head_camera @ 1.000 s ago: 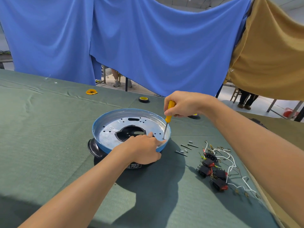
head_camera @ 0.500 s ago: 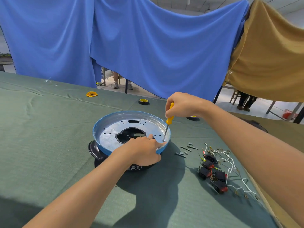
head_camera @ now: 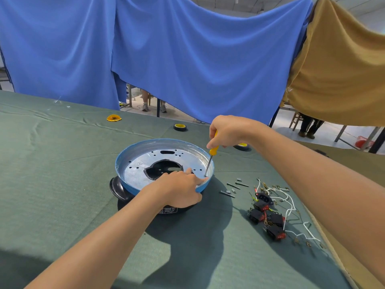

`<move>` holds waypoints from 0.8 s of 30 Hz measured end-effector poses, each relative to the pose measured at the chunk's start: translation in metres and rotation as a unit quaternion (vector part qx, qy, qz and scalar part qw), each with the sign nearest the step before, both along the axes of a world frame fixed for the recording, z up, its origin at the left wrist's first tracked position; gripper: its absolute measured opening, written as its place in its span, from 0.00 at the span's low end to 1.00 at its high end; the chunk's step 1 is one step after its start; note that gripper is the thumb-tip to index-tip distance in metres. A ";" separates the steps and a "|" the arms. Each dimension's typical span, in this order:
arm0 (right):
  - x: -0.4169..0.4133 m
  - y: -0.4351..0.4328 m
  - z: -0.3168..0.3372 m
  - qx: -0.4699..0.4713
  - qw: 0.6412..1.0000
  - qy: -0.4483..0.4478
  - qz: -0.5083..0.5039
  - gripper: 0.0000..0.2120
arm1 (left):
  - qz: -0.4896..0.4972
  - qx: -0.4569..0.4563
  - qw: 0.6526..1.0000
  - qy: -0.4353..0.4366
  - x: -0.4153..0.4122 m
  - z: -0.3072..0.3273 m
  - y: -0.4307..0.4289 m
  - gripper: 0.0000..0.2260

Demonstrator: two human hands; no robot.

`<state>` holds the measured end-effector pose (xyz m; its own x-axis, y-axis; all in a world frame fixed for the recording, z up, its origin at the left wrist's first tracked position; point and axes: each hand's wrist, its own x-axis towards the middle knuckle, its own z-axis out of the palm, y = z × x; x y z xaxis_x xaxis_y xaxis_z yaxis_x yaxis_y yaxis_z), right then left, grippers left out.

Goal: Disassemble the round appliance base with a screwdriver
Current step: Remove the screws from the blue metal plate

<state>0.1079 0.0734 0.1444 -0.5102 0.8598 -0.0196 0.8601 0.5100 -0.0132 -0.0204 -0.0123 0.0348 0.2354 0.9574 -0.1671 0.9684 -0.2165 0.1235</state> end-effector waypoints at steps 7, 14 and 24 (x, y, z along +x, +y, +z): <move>-0.003 -0.002 0.004 -0.003 0.995 -0.101 -0.013 0.27 | 0.001 0.000 1.000 -0.002 0.000 -0.001 0.001 0.24; -0.005 -0.001 0.002 0.030 0.995 -0.095 0.021 0.15 | 0.004 -0.006 1.000 -0.002 0.000 -0.001 0.002 0.25; -0.007 0.000 0.001 -0.006 0.998 -0.058 -0.025 0.29 | 0.001 -0.002 1.000 -0.002 0.000 -0.001 0.003 0.24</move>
